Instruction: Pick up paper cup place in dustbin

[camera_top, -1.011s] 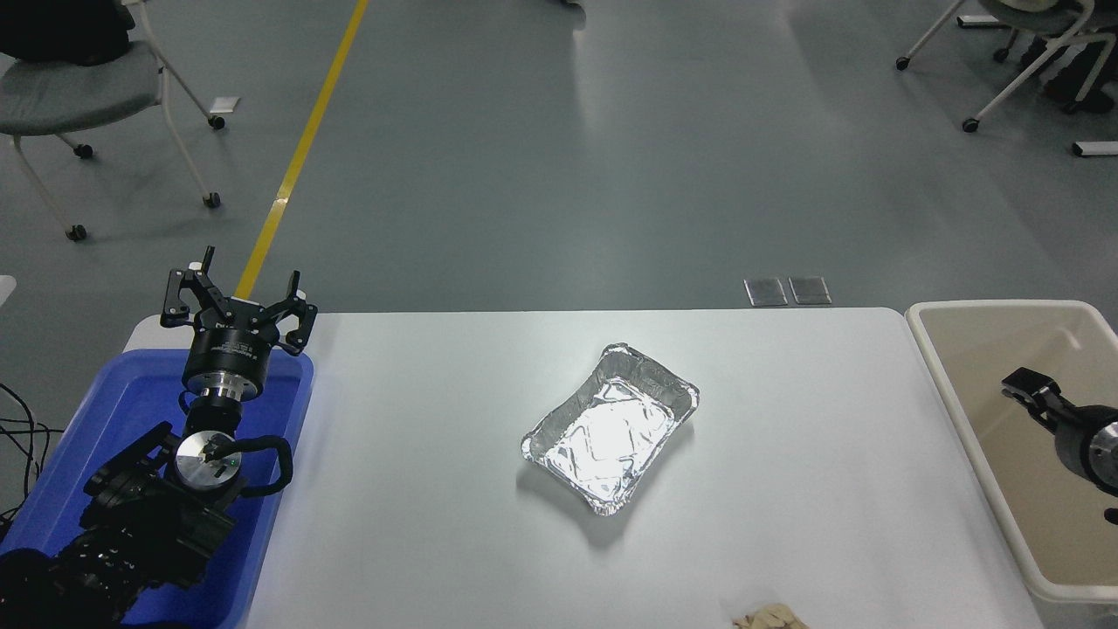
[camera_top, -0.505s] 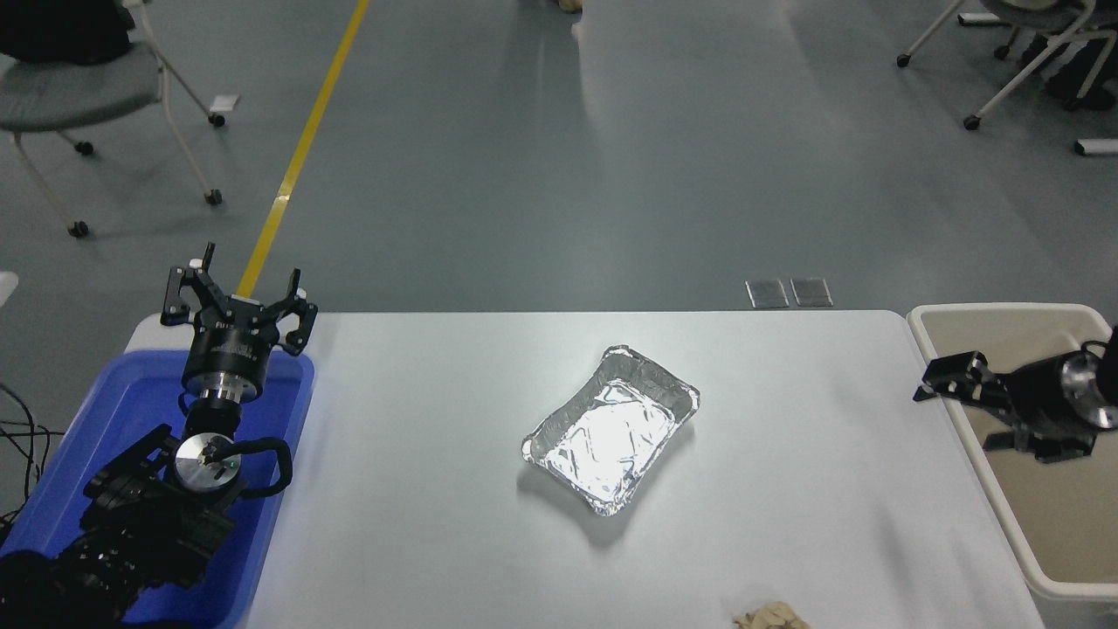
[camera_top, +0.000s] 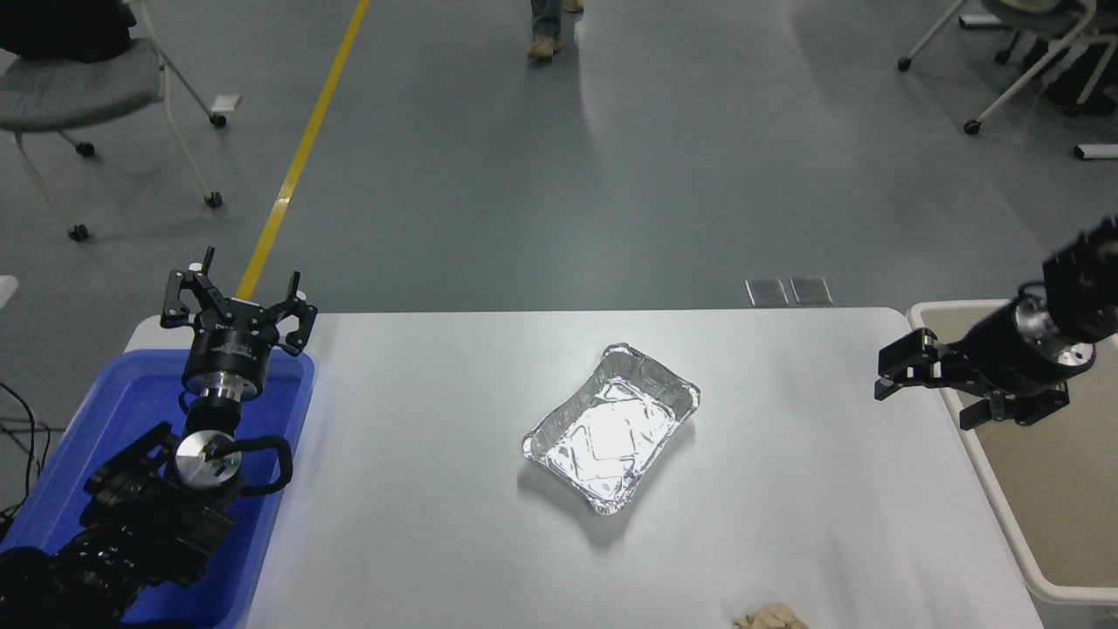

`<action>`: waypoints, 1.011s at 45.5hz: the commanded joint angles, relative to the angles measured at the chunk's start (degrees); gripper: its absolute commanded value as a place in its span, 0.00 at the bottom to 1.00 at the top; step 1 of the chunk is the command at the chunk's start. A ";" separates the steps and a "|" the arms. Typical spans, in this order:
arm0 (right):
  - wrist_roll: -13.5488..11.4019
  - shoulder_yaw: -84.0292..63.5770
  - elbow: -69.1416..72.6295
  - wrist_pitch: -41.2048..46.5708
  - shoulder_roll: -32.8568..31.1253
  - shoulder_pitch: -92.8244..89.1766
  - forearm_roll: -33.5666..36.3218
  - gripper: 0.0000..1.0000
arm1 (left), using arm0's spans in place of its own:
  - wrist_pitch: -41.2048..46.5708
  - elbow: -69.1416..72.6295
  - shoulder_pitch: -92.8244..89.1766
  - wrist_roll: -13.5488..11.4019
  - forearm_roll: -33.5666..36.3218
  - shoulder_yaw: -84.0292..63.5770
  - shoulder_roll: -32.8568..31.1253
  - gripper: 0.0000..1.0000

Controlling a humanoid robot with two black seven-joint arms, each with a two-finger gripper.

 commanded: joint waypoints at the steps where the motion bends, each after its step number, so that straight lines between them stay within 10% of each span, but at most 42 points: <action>1: -0.09 -0.20 2.75 1.75 3.18 6.48 -1.03 1.00 | 0.00 0.00 0.00 0.00 -0.01 0.00 0.03 0.99; 46: -0.09 0.41 1.25 1.75 4.32 11.49 0.02 1.00 | 0.00 0.00 0.00 0.00 -0.01 0.00 0.03 0.99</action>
